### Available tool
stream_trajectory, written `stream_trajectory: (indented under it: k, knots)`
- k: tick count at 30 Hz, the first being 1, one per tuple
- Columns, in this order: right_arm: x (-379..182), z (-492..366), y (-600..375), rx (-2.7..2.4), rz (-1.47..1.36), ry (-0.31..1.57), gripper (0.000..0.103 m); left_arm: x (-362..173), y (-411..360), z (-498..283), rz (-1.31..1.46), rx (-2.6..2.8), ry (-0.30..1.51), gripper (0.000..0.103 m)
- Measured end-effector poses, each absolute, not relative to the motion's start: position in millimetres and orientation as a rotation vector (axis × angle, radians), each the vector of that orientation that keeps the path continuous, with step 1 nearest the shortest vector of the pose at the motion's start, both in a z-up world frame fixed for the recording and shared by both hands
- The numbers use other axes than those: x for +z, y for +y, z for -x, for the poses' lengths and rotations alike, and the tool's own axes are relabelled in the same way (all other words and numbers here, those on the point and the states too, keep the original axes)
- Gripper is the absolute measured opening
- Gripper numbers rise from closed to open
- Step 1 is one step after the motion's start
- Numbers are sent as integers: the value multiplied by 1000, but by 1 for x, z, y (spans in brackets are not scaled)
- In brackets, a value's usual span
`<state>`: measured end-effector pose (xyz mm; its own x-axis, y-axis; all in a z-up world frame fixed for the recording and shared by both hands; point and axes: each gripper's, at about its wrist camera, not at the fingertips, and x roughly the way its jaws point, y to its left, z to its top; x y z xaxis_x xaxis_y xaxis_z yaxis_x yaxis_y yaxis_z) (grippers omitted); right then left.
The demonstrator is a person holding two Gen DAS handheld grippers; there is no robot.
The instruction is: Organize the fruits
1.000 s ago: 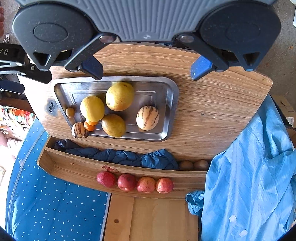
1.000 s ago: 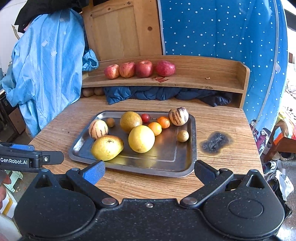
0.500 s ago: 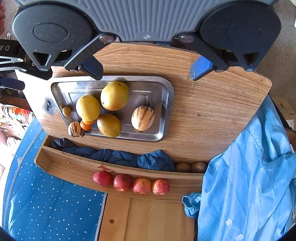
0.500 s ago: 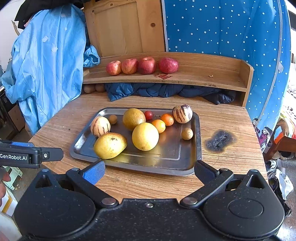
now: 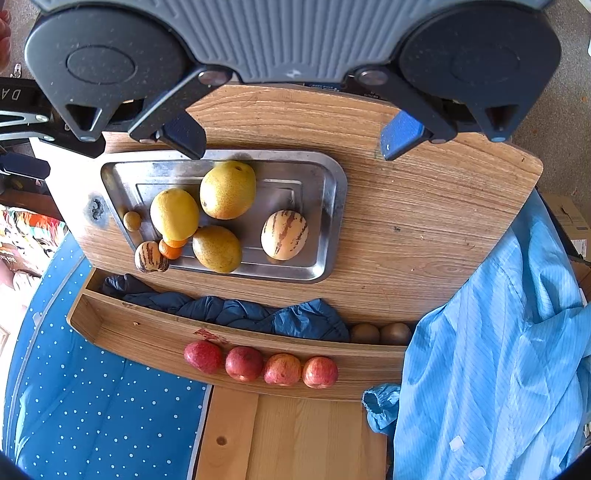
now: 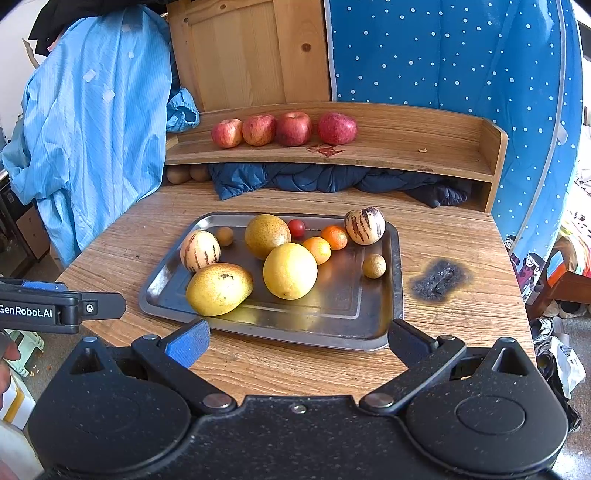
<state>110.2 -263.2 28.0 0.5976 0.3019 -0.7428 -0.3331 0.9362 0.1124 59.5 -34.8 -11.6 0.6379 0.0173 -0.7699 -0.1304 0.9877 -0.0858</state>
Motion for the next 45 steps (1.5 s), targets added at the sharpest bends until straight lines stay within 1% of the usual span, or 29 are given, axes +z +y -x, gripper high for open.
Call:
stream_trajectory:
  k: [45]
  knots:
    - [29, -103, -270, 367, 46, 865, 102, -12, -42, -53, 170, 110, 882, 102]
